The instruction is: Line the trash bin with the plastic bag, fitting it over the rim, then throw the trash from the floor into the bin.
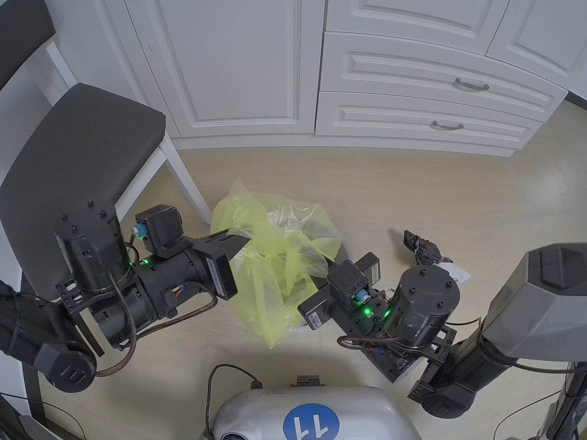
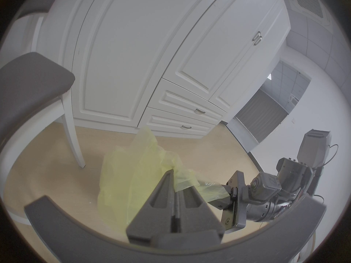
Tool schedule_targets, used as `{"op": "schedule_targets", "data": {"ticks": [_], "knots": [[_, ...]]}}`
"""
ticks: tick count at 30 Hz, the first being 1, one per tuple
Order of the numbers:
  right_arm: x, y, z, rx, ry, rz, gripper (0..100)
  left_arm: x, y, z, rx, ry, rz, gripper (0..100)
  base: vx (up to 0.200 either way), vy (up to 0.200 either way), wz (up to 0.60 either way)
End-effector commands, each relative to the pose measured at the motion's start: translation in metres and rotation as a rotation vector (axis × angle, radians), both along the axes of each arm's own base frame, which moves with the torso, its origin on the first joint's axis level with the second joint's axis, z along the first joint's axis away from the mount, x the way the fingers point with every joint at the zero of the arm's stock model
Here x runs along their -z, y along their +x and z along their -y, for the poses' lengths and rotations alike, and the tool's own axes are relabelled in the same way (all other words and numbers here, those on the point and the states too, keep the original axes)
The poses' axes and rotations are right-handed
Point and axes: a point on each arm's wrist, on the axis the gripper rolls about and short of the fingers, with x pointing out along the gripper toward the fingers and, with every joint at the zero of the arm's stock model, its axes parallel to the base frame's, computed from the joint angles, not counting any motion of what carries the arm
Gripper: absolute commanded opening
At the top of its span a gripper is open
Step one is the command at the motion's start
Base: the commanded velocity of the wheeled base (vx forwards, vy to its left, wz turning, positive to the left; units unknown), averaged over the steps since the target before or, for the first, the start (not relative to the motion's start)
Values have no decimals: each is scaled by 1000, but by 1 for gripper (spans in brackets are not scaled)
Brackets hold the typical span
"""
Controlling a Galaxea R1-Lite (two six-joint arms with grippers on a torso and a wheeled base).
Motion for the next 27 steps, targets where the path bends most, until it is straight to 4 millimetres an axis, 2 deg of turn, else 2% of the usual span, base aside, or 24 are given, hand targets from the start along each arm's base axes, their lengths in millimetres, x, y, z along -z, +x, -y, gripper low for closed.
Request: {"op": "schedule_targets", "data": {"ticks": [1, 5, 8, 18, 24, 27], "knots": [[19, 23, -2, 32, -9, -34, 0, 38, 27, 14, -19, -12, -69, 0, 0, 0, 0], [28, 38, 1, 53, -9, -50, 0, 63, 44, 22, -26, -51, -30, 0, 0, 0, 0], [35, 50, 4, 71, -33, -80, 0, 75, 49, 25, -27, -51, -30, 0, 0, 0, 0], [63, 92, 3, 115, -2, -200, 0, 85, 61, 19, -60, -50, -52, 0, 0, 0, 0], [66, 109, 7, 132, 20, -192, 0, 88, 65, 21, -67, -115, -67, 0, 0, 0, 0], [59, 128, 23, 169, 47, -170, 0, 90, 67, 20, -128, -132, -80, 0, 0, 0, 0]]}}
